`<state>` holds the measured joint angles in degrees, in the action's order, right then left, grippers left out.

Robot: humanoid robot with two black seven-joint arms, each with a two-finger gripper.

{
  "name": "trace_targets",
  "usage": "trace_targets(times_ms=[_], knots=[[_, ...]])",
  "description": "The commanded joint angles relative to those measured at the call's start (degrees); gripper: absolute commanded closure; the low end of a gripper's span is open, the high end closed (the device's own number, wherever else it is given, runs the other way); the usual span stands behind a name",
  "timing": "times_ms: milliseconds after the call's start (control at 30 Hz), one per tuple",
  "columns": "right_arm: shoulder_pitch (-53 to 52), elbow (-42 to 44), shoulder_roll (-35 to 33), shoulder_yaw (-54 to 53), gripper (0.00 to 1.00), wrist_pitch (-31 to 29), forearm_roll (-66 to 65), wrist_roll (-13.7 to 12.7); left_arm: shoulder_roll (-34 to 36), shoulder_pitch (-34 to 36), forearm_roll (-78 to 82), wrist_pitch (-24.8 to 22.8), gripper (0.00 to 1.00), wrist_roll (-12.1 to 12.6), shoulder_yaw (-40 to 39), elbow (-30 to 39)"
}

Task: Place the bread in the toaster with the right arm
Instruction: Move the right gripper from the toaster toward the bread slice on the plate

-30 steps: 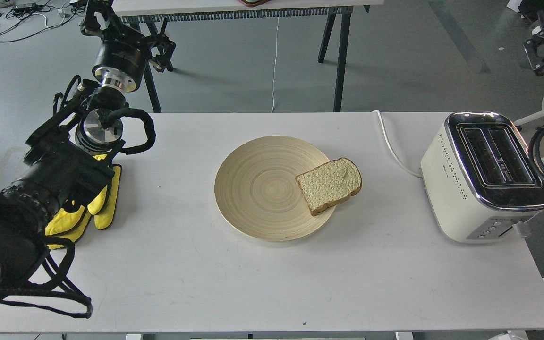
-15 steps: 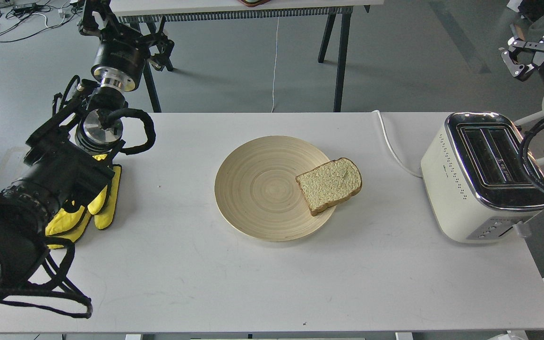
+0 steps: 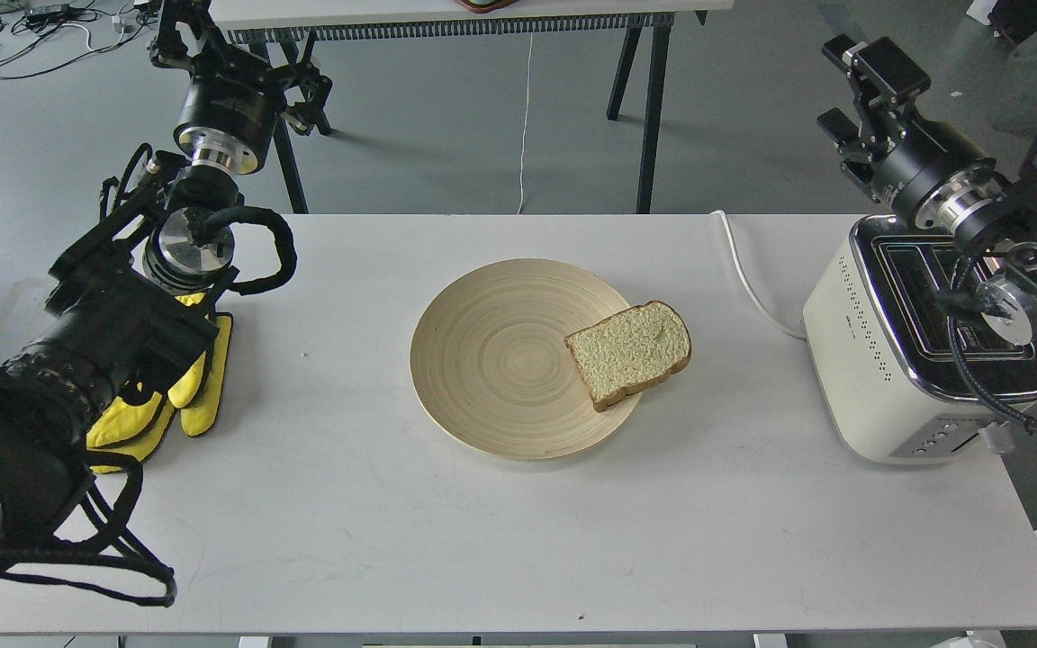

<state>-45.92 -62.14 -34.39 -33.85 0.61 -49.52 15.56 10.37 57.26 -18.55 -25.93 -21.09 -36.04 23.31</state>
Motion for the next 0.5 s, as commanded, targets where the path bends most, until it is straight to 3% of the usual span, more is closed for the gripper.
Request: trace_targets(times_ms=[0, 233, 467], knots=[[-1.3, -1.7, 2.8, 4.7, 0.04, 2.4, -9.6, 0.1, 0.0, 0.0, 0.0, 0.0, 0.0, 0.1, 0.0, 0.0], [-5.4, -1.0, 3.8, 16.9, 0.04, 5.5, -18.9, 0.1, 0.0, 0.0, 0.1, 0.0, 0.0, 0.1, 0.0, 0.0], [-6.5, 9.4, 8.2, 25.1, 0.06, 5.5, -25.2, 0.3, 0.0, 0.0, 0.1, 0.1, 0.0, 0.0, 0.0, 0.1]])
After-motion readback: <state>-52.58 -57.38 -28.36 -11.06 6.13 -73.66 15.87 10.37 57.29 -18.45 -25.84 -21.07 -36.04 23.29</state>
